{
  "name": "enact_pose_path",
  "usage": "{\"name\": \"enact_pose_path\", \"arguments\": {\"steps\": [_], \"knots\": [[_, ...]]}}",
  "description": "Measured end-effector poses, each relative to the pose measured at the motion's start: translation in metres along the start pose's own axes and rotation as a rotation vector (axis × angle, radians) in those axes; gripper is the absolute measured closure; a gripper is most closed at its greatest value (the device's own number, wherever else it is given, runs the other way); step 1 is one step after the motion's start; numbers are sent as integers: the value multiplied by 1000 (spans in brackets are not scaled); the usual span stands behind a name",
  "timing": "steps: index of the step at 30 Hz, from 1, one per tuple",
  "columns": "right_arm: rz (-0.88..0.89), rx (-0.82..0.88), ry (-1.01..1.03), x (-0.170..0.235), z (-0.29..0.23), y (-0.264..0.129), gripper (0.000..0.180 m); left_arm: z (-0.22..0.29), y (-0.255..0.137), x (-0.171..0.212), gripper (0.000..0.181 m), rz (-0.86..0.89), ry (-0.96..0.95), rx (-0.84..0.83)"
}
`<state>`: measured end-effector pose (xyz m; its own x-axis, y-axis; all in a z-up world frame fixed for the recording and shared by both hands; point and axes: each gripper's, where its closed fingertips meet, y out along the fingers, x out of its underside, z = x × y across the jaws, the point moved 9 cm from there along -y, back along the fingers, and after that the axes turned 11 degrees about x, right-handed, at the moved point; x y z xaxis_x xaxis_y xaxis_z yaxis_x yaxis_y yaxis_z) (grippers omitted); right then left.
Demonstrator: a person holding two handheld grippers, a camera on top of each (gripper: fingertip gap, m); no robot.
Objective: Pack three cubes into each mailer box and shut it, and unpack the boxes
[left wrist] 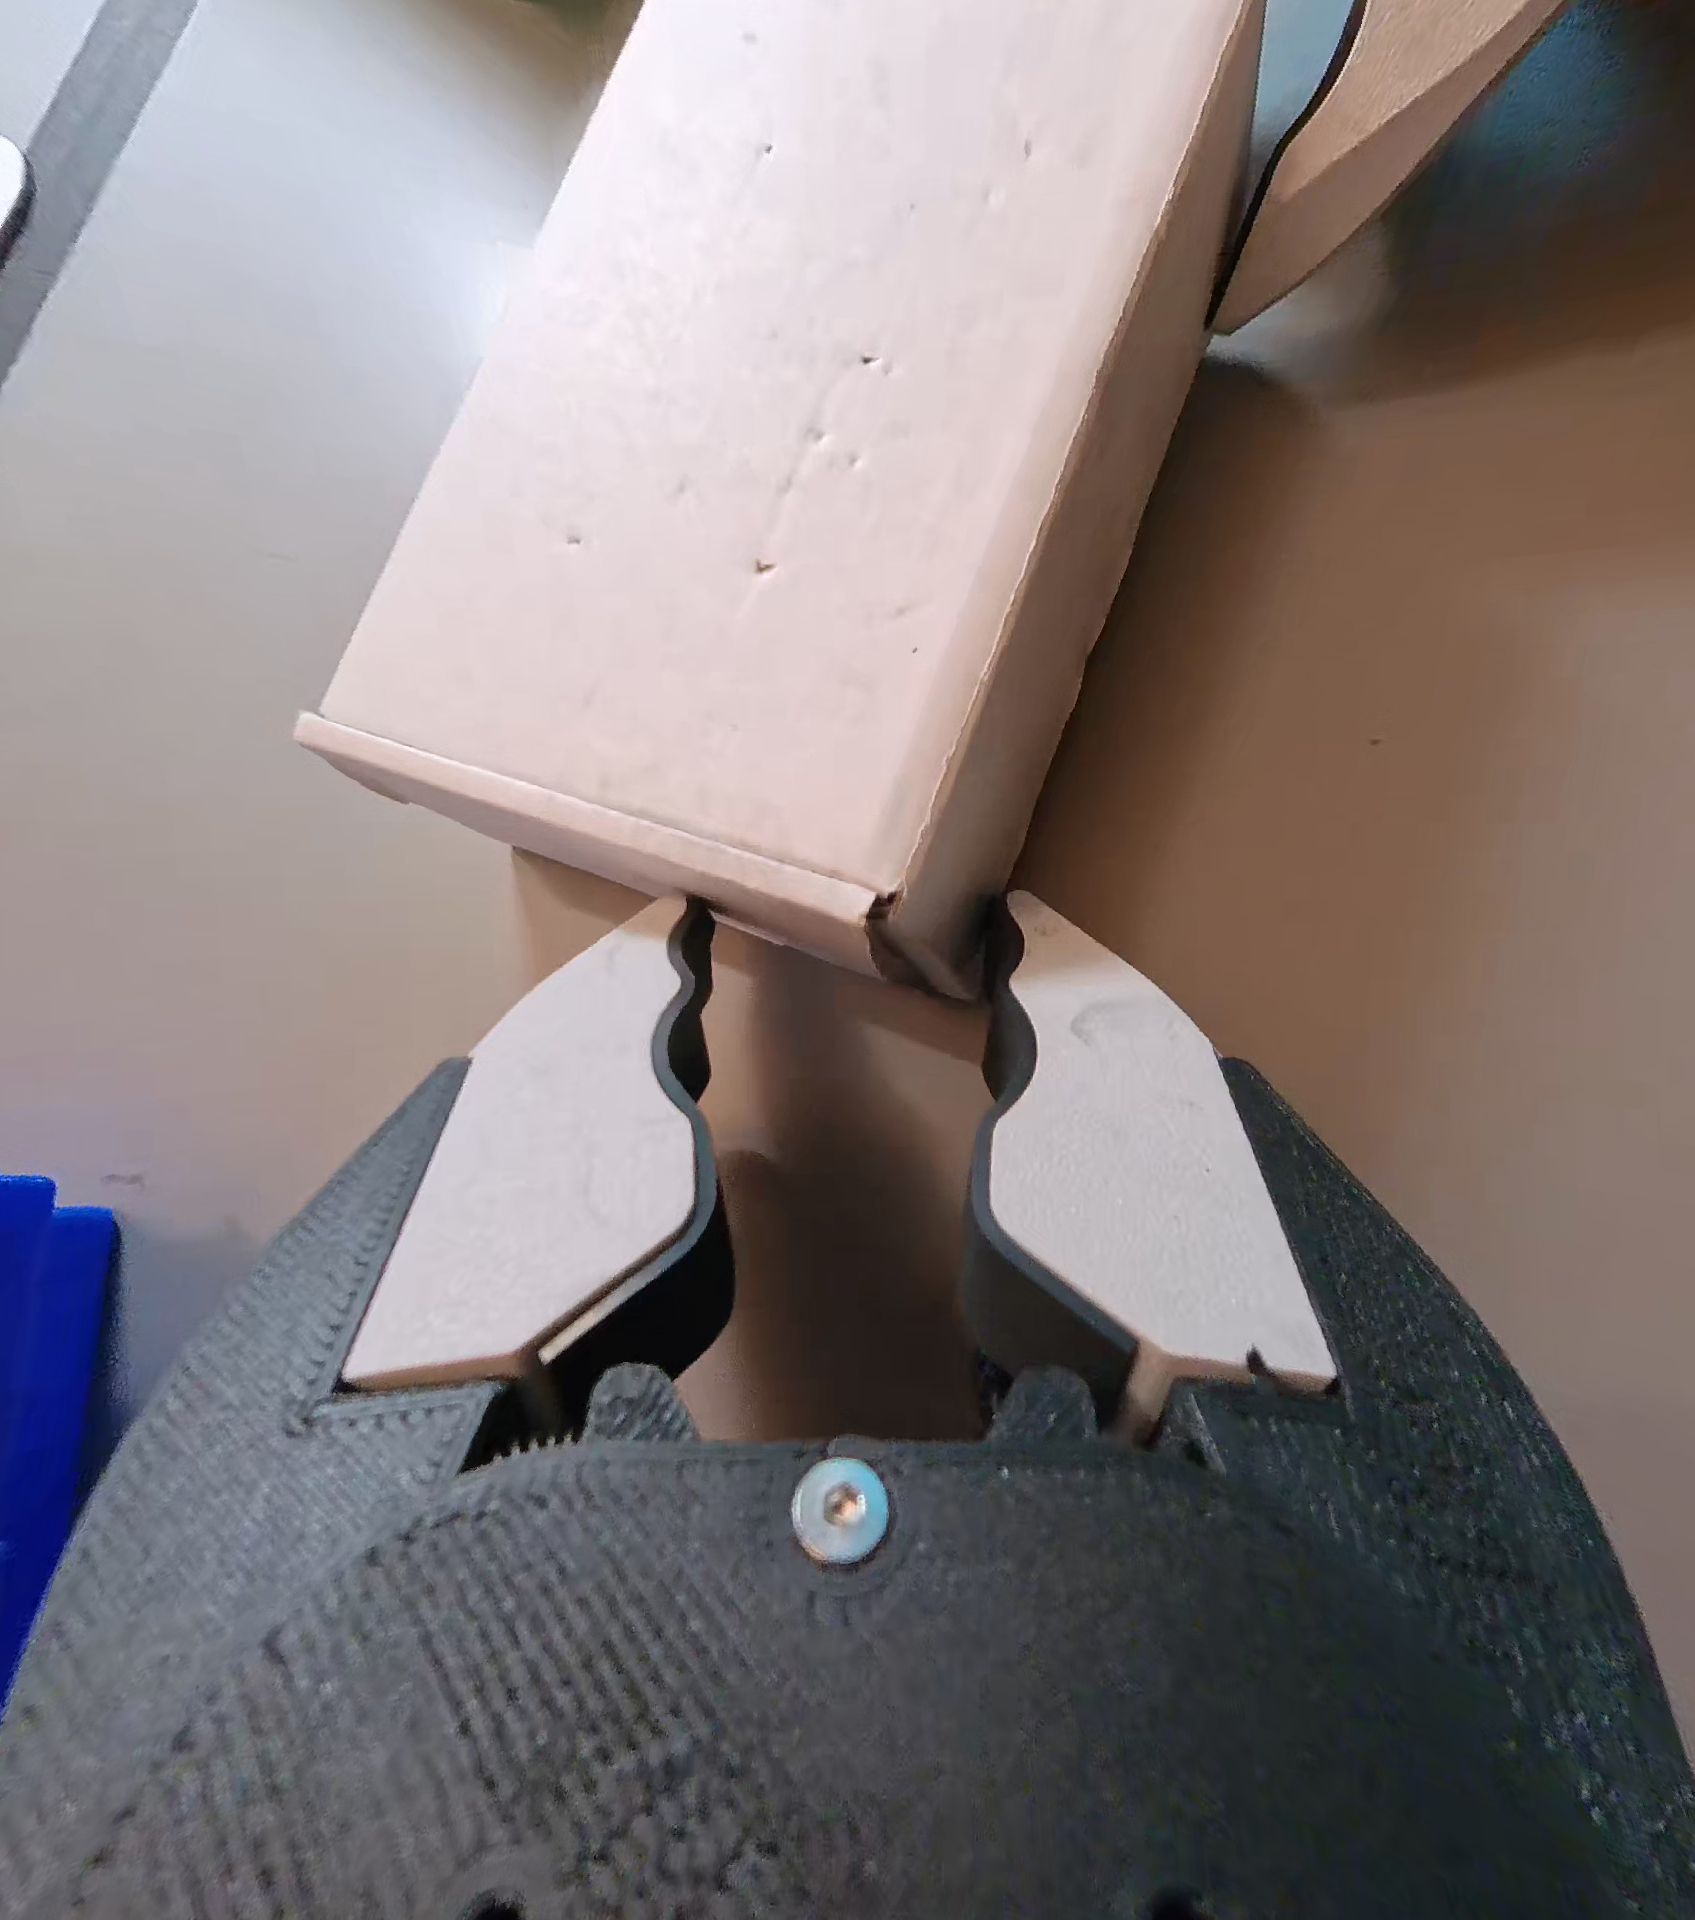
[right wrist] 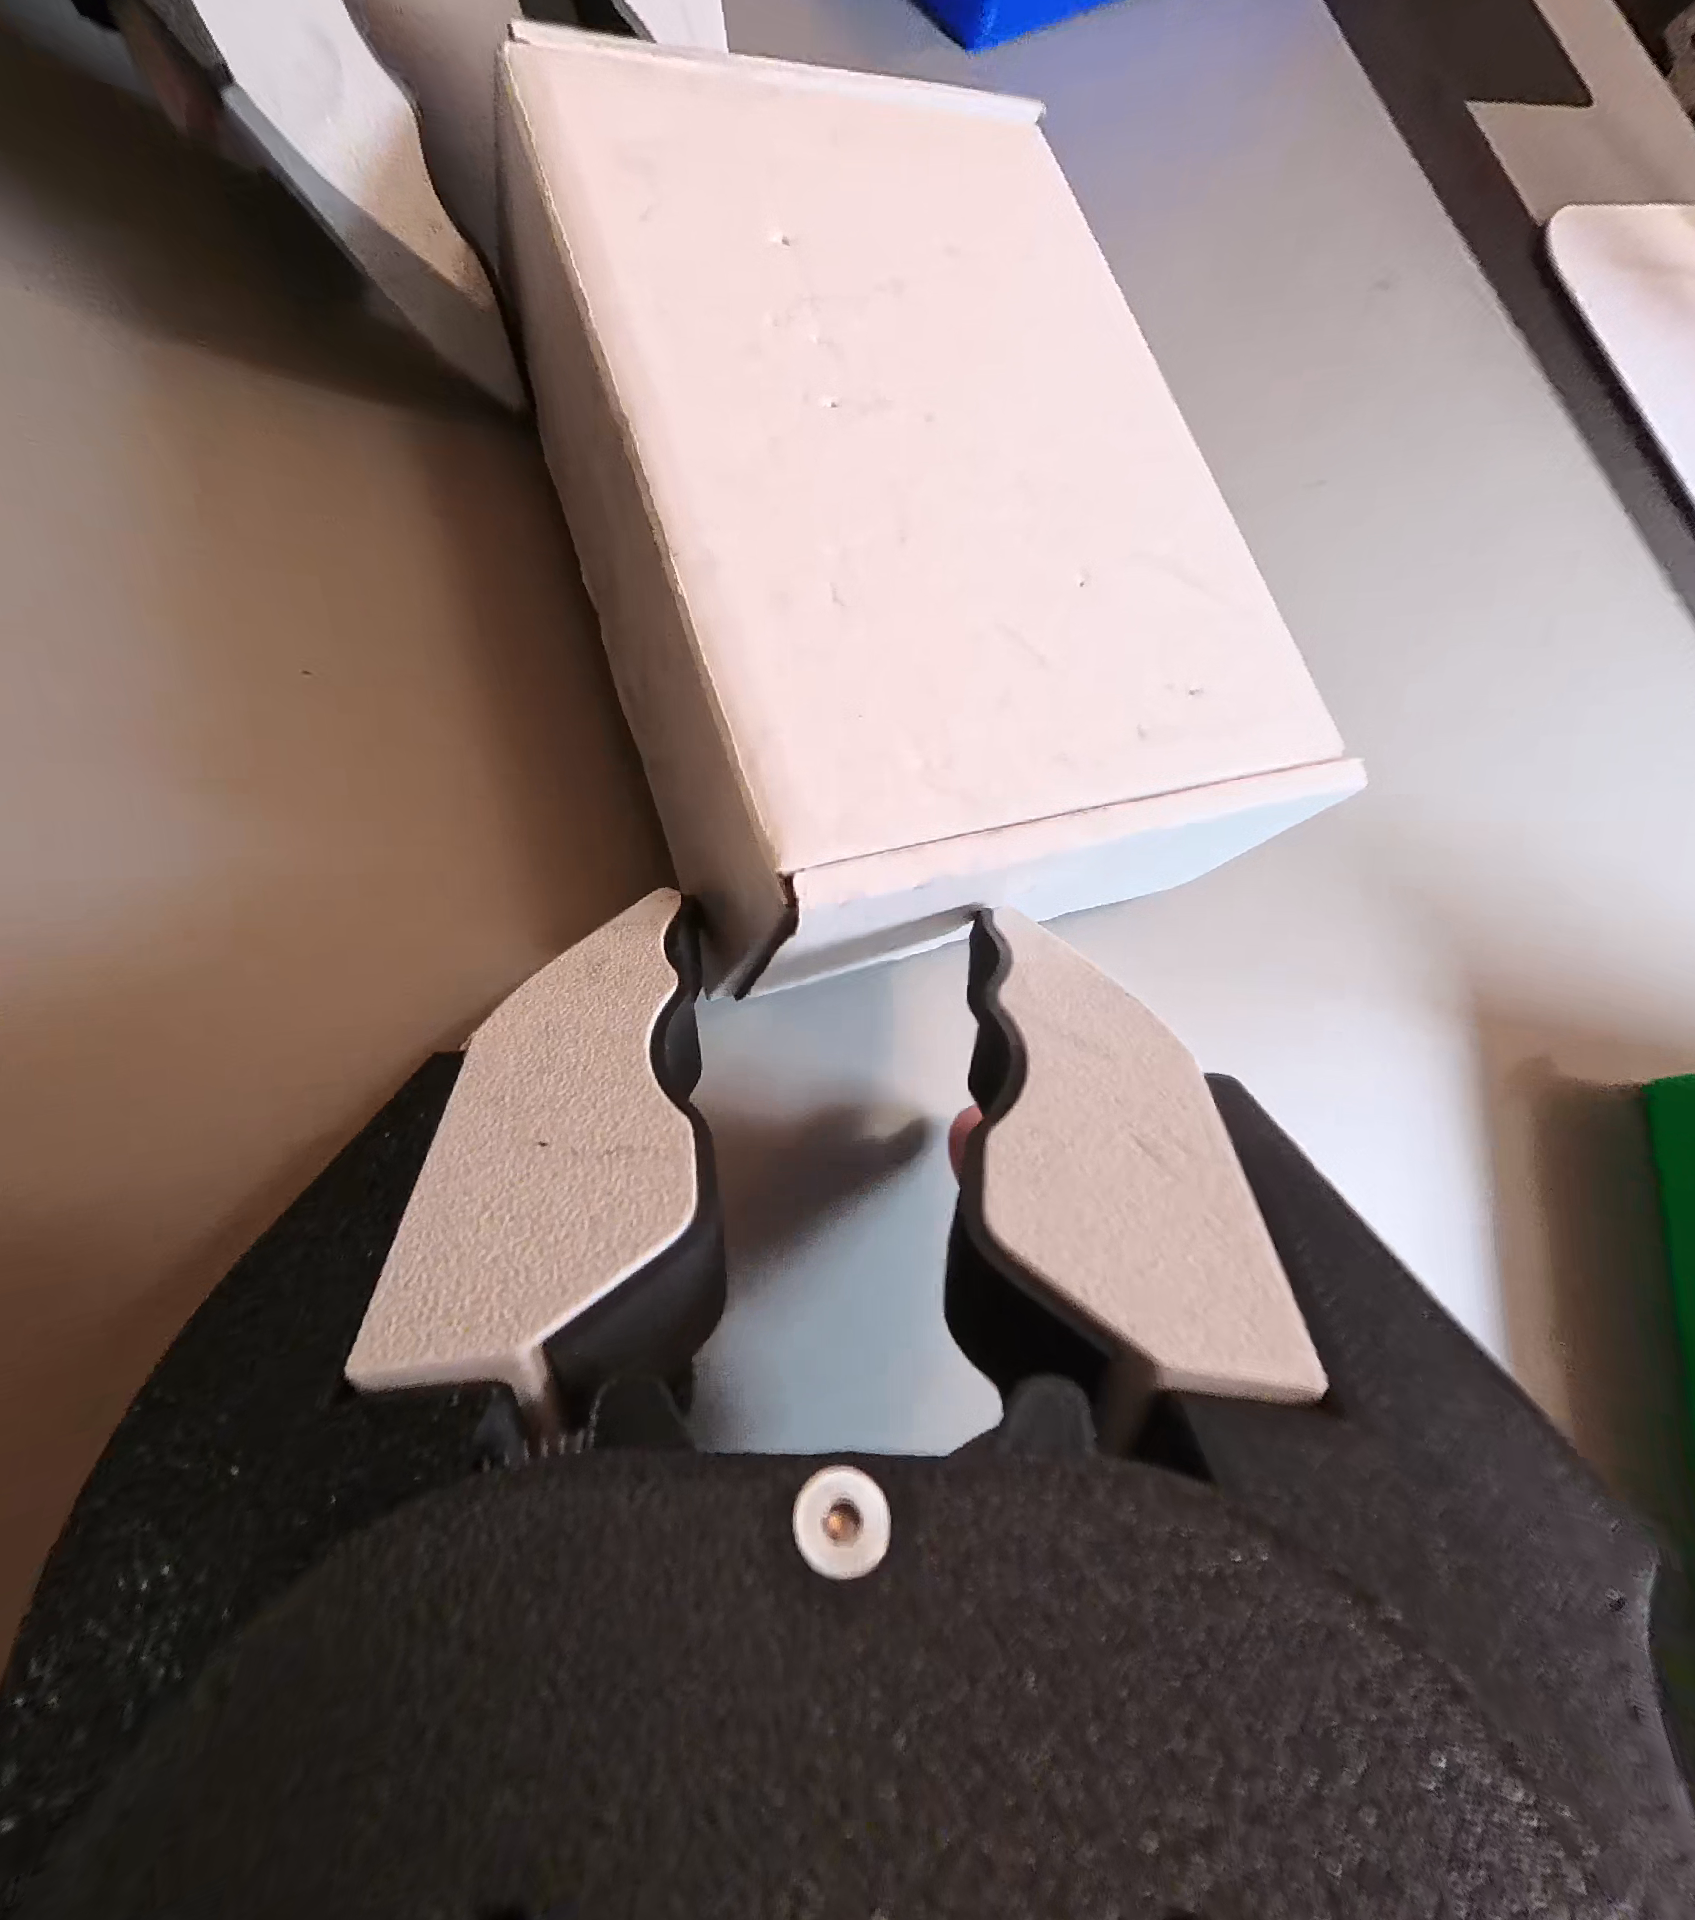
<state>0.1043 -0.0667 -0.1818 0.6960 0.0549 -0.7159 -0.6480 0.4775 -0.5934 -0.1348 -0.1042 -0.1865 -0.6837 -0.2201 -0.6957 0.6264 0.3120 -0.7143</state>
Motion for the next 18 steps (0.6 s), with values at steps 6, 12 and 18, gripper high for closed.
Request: {"name": "enact_pose_path", "arguments": {"steps": [6, 12, 18], "knots": [[-31, -138, 147, -6, 0, -18, 129, 5, -22, -12, 130, 62, -73, 133], [-52, -211, 255, -5, 6, -25, 124, 7, -34, -19, 132, 202, -140, 184], [-38, 11, 108, -11, 4, -25, 102, 7, -27, -15, 139, 219, -197, 189]]}}
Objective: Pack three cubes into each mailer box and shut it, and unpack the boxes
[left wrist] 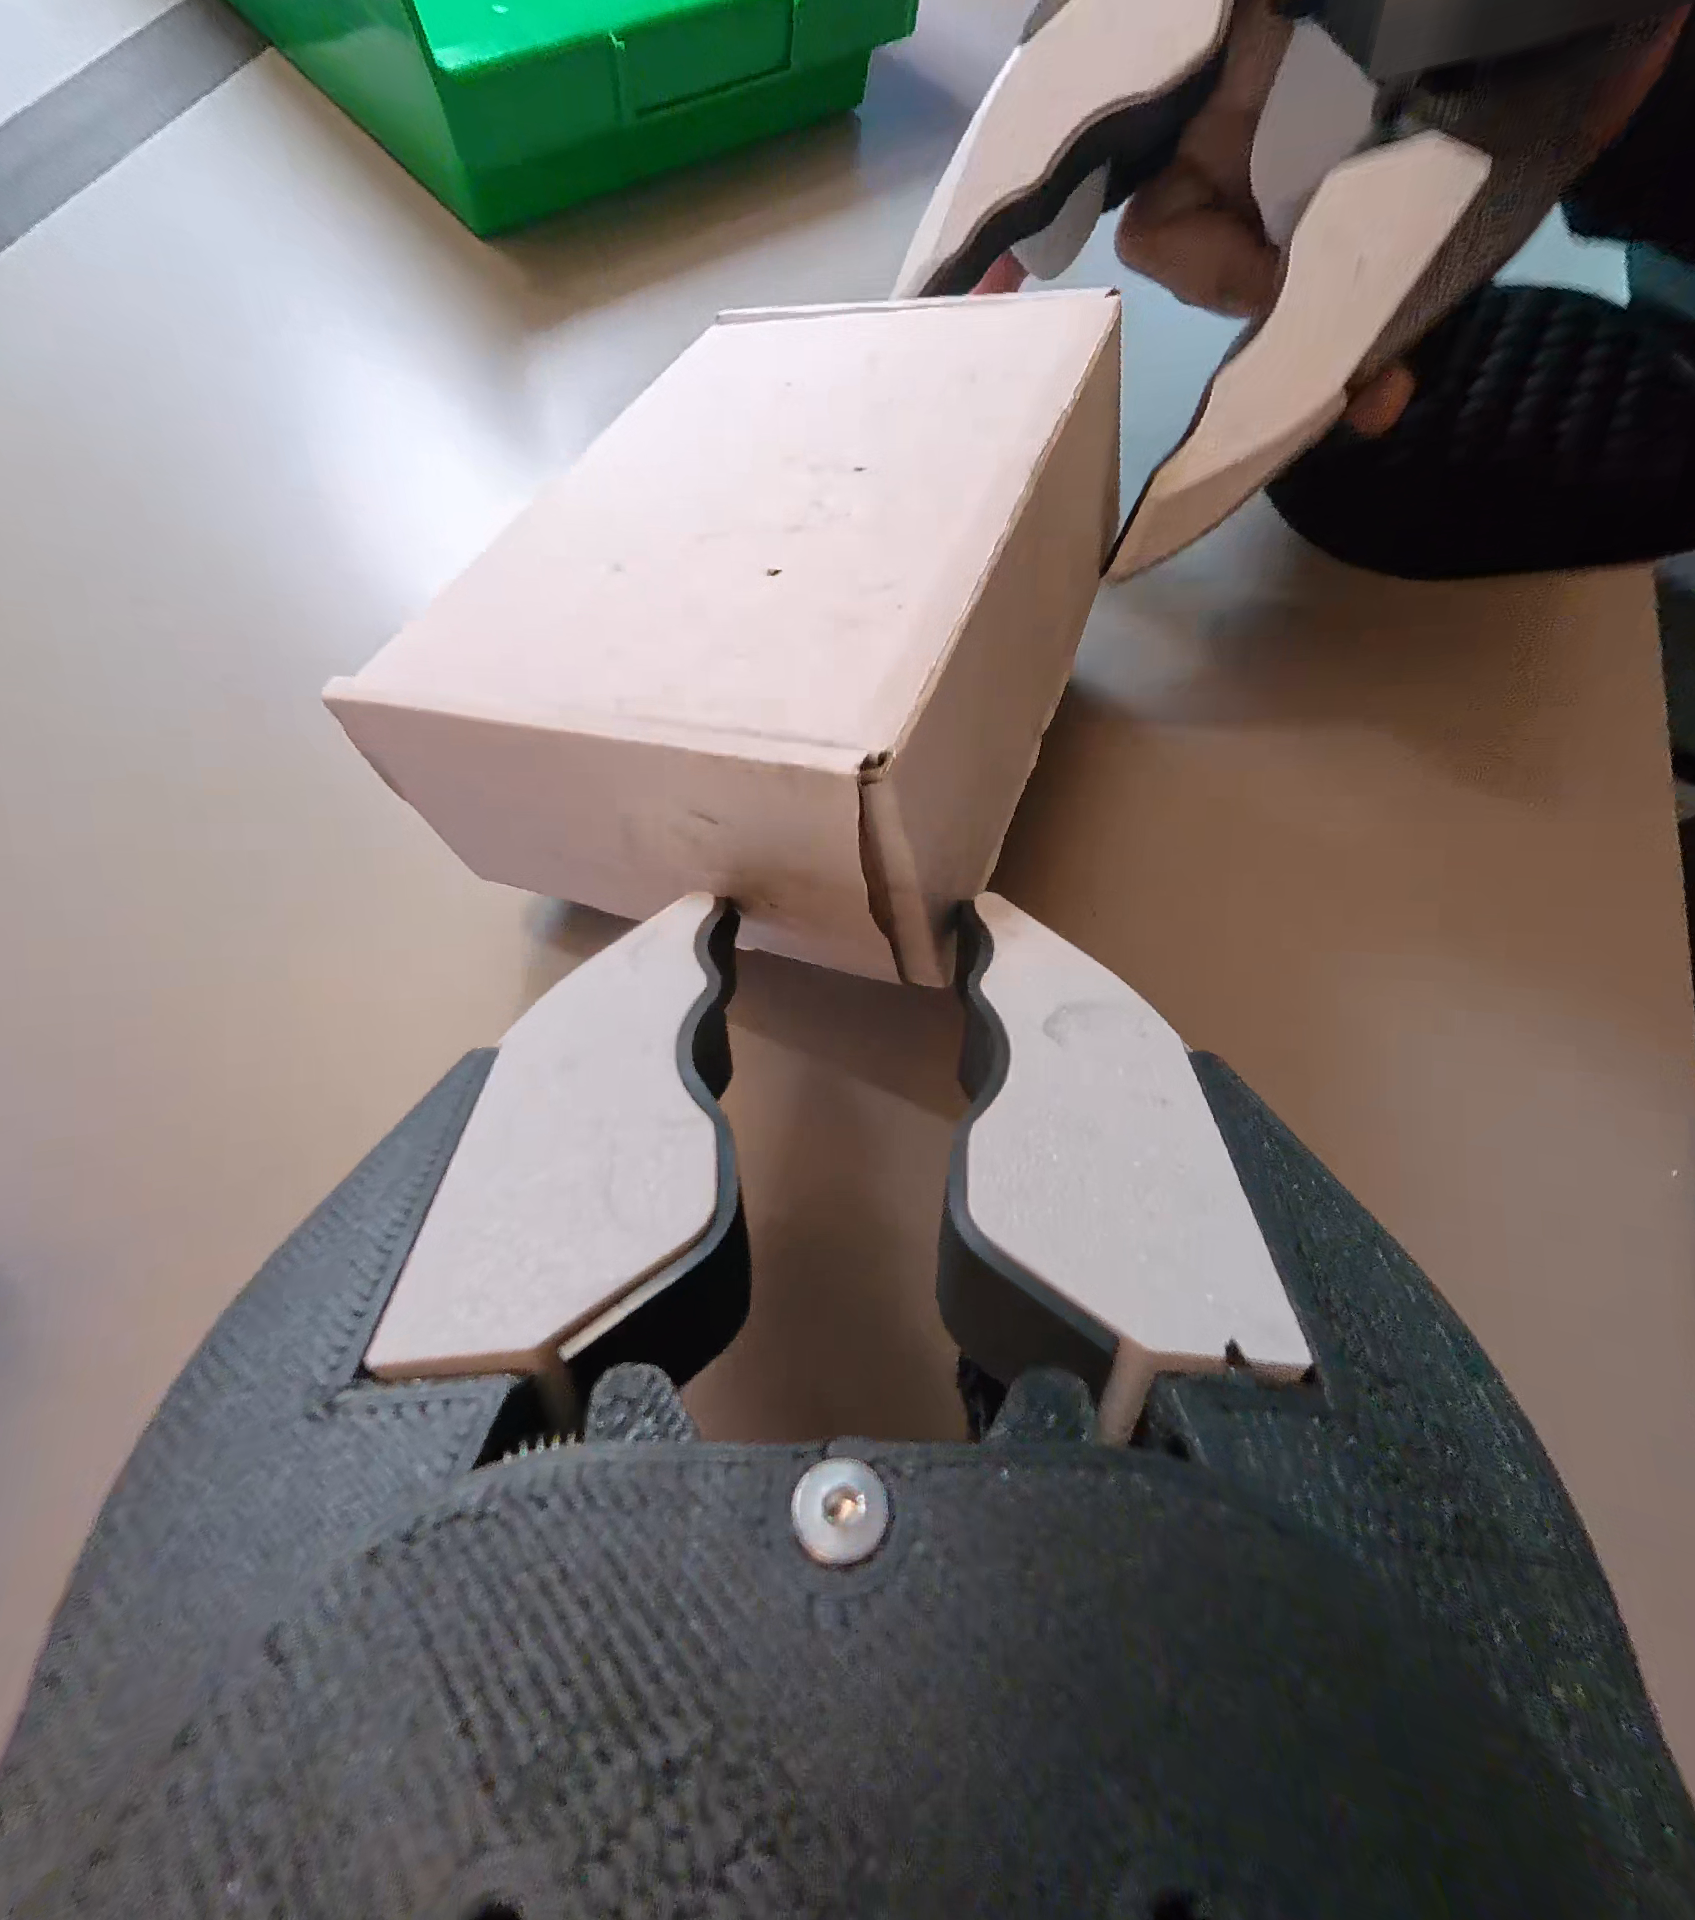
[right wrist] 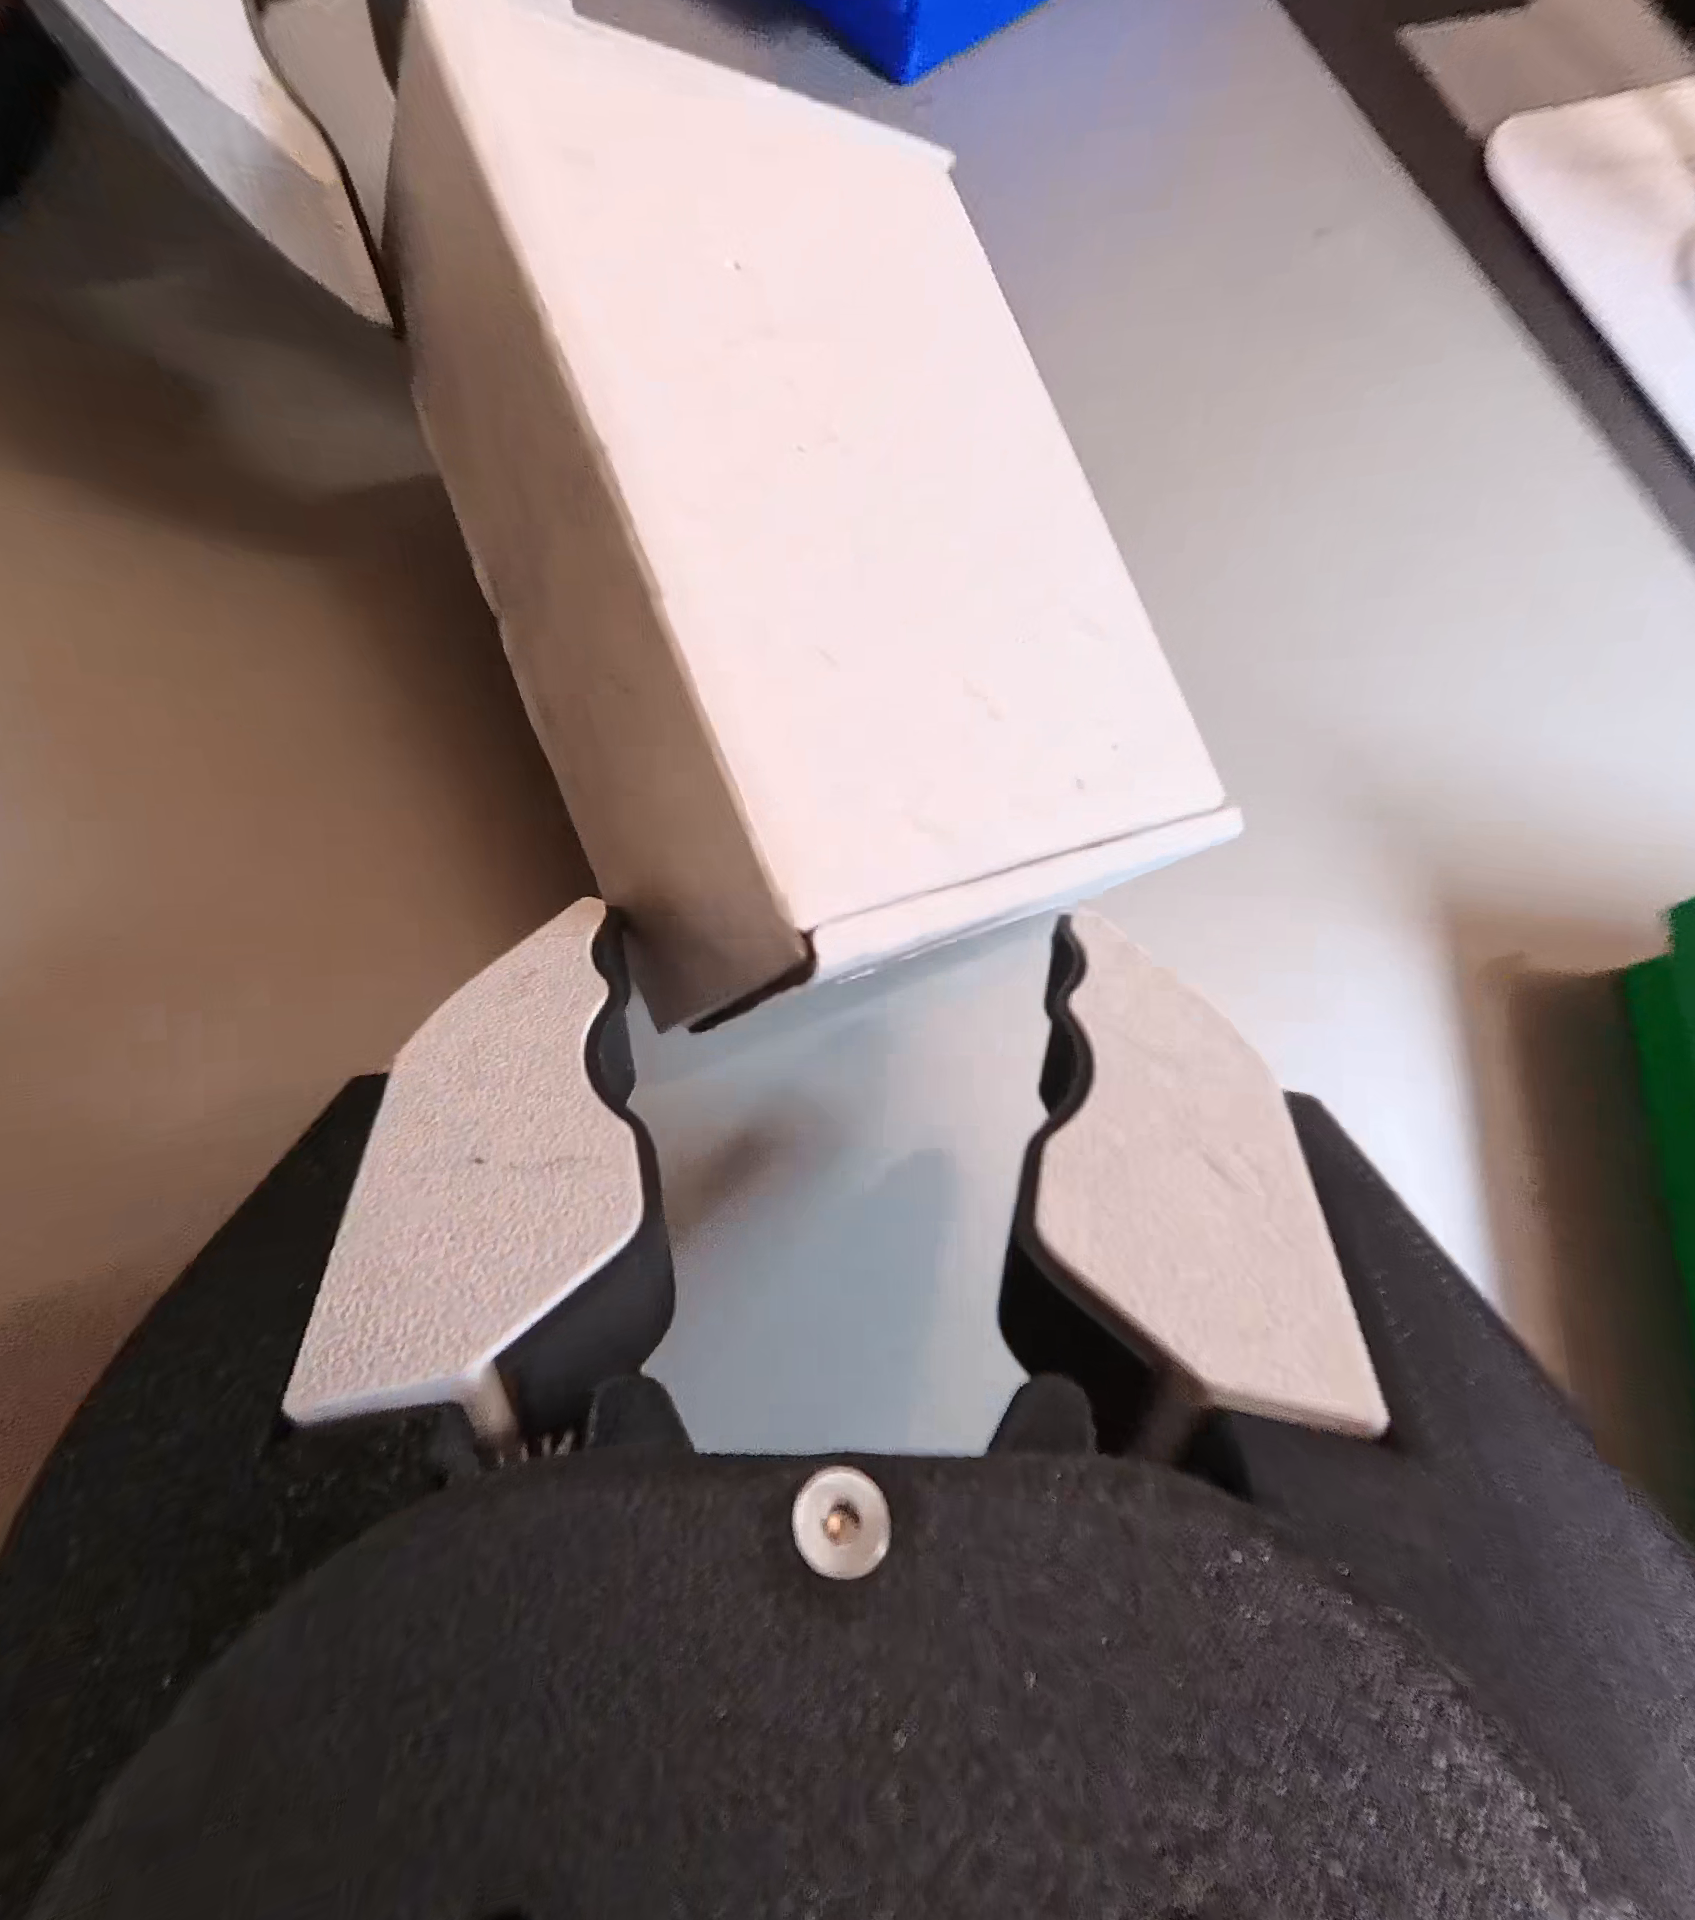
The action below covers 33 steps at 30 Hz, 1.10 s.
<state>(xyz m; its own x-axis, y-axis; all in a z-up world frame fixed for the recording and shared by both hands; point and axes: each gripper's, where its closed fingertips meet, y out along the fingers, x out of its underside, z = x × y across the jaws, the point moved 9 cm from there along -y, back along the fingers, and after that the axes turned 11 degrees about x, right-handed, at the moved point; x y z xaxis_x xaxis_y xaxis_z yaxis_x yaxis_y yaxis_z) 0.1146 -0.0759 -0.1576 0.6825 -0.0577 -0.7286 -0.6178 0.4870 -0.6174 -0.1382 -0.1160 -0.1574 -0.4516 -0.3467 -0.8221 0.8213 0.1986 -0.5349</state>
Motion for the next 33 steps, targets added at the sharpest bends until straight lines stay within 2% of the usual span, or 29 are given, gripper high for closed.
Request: {"name": "enact_pose_path", "arguments": {"steps": [3, 5, 19, 27, 31, 33], "knots": [[3, 148, -151, -2, -9, 4, 90, -2, 2, -1, 142, 32, -59, 21], [1, 244, -249, 0, -12, 8, 88, -4, 4, -1, 144, 44, -83, 31], [117, 556, -616, -4, -22, 13, 105, 2, -6, -10, 149, 93, -50, 39], [64, 566, -872, -17, -20, 24, 107, 3, -5, -15, 150, 99, -33, 56], [27, 531, -916, -22, -15, 27, 107, 4, -6, -13, 151, 110, -26, 66], [26, 505, -903, -24, -14, 25, 107, 5, -8, -13, 144, 134, -1, 68]]}}
